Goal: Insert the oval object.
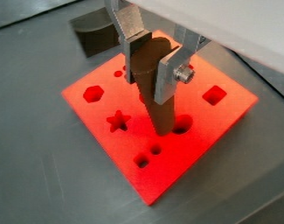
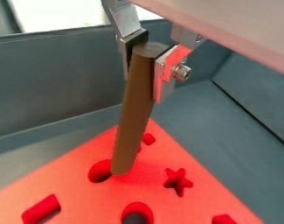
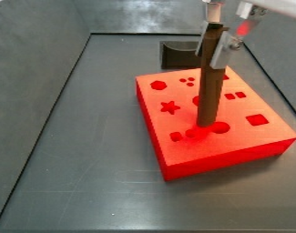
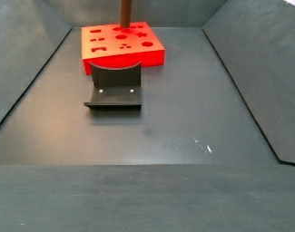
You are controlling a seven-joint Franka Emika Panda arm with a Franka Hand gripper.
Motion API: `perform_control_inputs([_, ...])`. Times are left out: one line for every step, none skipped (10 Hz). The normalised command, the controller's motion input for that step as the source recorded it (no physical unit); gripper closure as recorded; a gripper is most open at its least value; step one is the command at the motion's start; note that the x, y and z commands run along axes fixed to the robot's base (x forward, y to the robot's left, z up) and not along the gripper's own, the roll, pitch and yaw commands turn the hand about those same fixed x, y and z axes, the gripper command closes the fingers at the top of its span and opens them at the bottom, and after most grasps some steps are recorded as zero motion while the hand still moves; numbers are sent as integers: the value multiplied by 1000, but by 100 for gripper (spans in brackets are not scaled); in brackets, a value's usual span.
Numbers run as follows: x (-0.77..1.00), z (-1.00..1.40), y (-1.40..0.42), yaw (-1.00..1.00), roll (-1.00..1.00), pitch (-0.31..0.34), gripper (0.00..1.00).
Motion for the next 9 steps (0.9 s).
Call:
perform_control_inputs([0, 0, 0, -831, 187, 89, 100])
perform_control_inputs([-91, 0, 0, -877, 196, 106, 100])
perform_control_inputs([-40, 0, 0, -837, 199, 111, 100])
perform_control_inputs([9, 40, 0, 0, 39, 39, 100])
perform_control_inputs([23, 0, -43, 0, 7, 16, 100])
perform_control_inputs([397, -66, 0, -120, -17, 0, 100])
perform_control_inputs([880, -17, -149, -43, 0, 46, 100])
perform_control_inputs([1000, -66, -123, 0, 0, 111, 100])
perform_control_inputs([1000, -69, -63, 0, 26, 200, 100])
